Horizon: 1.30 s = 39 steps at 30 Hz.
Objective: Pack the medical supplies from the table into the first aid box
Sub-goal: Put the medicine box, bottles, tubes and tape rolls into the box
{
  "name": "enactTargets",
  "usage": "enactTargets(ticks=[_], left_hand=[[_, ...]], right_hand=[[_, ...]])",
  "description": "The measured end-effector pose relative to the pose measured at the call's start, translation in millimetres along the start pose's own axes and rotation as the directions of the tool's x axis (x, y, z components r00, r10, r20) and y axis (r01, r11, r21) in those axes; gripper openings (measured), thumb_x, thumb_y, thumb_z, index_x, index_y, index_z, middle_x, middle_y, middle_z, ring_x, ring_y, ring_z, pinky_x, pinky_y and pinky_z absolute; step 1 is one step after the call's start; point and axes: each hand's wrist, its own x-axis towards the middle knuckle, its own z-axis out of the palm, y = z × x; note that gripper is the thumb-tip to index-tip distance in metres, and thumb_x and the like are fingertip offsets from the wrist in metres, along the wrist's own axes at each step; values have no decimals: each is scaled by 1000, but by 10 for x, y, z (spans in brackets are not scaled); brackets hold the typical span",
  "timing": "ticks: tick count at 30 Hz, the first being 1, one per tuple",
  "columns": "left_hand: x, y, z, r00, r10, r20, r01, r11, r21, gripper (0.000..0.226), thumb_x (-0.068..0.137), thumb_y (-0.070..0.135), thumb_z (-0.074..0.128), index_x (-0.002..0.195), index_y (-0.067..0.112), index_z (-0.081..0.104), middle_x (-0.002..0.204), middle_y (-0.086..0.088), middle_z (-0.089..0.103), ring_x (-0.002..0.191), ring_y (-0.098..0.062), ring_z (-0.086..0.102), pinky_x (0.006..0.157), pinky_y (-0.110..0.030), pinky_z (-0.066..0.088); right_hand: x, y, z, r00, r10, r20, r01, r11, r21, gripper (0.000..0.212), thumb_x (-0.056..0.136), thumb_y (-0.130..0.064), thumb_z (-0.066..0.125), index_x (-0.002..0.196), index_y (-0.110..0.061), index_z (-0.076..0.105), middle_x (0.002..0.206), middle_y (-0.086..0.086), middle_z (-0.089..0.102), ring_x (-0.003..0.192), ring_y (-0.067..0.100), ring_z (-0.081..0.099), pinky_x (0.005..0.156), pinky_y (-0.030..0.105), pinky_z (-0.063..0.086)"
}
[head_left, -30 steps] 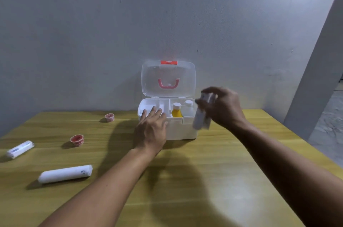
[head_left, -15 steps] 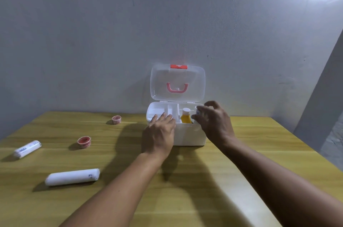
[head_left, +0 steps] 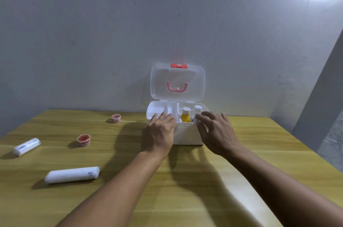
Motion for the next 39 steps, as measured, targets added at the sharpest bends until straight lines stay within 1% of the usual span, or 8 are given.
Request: enactTargets(ticks=[4, 10, 15, 18, 22, 25, 29, 39], left_hand=[[5, -6, -8, 1000, 14, 27, -14, 1000, -7, 14, 71, 6, 76, 86, 8, 76, 97, -6, 77, 101, -28, 71, 91, -45, 52], [-150, -155, -181, 985, -106, 139, 116, 991, -63, 53, 84, 19, 63, 134, 6, 53, 146, -12, 47, 143, -28, 33, 120, -42, 15], [-392, -450, -732, 948, -265, 177, 269, 963, 0, 45, 84, 28, 64, 125, 10, 62, 137, -7, 57, 132, -24, 46, 113, -35, 31], [-567, -707, -1102, 842, -421, 339, 409, 906, 109, 47, 79, 43, 66, 121, 21, 65, 131, -2, 61, 126, -20, 49, 103, -29, 39], [-799, -1033, -1447, 681, -521, 515, 481, 848, 221, 51, 69, 43, 74, 117, 26, 68, 138, -9, 56, 128, -21, 51, 102, -32, 44], [-914, -1146, -1511, 653, -536, 535, 515, 832, 206, 44, 68, 36, 75, 109, 22, 72, 125, -7, 65, 115, -20, 60, 93, -28, 48], [-955, -1140, -1492, 661, -528, 533, 525, 833, 175, 18, 71, 22, 74, 88, 20, 77, 88, -2, 73, 84, -18, 64, 67, -24, 44], [-907, -1247, -1478, 655, -511, 557, 516, 841, 164, 17, 73, 19, 74, 90, 20, 75, 92, -4, 71, 89, -19, 64, 71, -25, 46]], right_hand=[[45, -1, -30, 995, 96, -10, -94, 986, 141, 45, 97, -33, 39, 136, -15, 48, 142, 7, 50, 125, 29, 47, 102, 41, 38], [65, -129, 124, 954, 274, 118, -297, 914, 277, 65, 96, -44, 40, 148, -9, 21, 158, 12, 22, 145, 26, 22, 116, 40, 22], [26, -193, 246, 955, 275, 112, -295, 918, 266, 69, 99, -40, 35, 150, -3, 9, 161, 16, 9, 149, 24, 7, 119, 35, 8], [18, -203, 268, 957, 282, 64, -289, 916, 278, 69, 98, -37, 39, 149, 2, 12, 159, 20, 11, 149, 26, 7, 120, 36, 8], [-73, -298, 334, 978, 174, -115, -157, 977, 145, 60, 97, -31, 43, 145, 1, 26, 156, 23, 23, 146, 36, 16, 118, 48, 18], [-137, -436, 398, 978, -109, -179, 110, 994, 0, 54, 92, -26, 44, 140, -1, 40, 150, 21, 38, 142, 38, 27, 114, 53, 24], [-66, -670, 462, 902, -430, -45, 427, 902, -66, 56, 90, -10, 56, 142, -3, 39, 151, 15, 36, 144, 32, 25, 116, 51, 25], [30, -830, 544, 912, -410, 22, 411, 909, -77, 57, 87, -5, 56, 141, -6, 42, 146, 13, 46, 138, 29, 39, 115, 47, 30]])
